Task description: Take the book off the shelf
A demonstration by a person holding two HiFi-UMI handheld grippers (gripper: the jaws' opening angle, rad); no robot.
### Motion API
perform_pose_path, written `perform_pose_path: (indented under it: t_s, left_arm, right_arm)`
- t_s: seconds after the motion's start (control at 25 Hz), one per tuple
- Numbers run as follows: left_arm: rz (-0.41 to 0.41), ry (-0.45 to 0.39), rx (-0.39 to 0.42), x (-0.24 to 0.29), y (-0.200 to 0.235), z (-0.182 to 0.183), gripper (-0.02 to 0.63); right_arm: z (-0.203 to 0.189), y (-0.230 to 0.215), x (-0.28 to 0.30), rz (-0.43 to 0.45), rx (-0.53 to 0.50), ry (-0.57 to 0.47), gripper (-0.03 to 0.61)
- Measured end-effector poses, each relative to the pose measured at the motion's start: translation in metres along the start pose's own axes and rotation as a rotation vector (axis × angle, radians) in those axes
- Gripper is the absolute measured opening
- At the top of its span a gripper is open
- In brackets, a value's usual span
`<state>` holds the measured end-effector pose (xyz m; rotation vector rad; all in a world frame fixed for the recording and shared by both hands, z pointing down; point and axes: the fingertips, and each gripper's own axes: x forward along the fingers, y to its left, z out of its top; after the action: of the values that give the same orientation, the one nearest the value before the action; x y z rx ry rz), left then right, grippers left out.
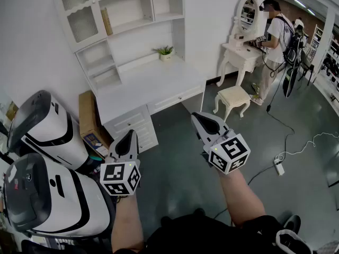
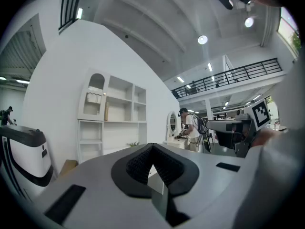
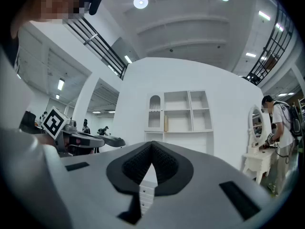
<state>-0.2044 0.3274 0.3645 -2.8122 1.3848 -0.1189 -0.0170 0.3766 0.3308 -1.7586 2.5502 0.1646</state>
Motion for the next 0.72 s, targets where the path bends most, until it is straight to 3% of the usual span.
perform_pose_path:
  t_s: [0.72]
  left_arm:
    - [0.001,0.039,-0.009,0.018,-0.023,-0.013,0.008]
  right_arm:
    - [-0.012,-0.013,-0.015,0.035,0.052,-0.006,0.012]
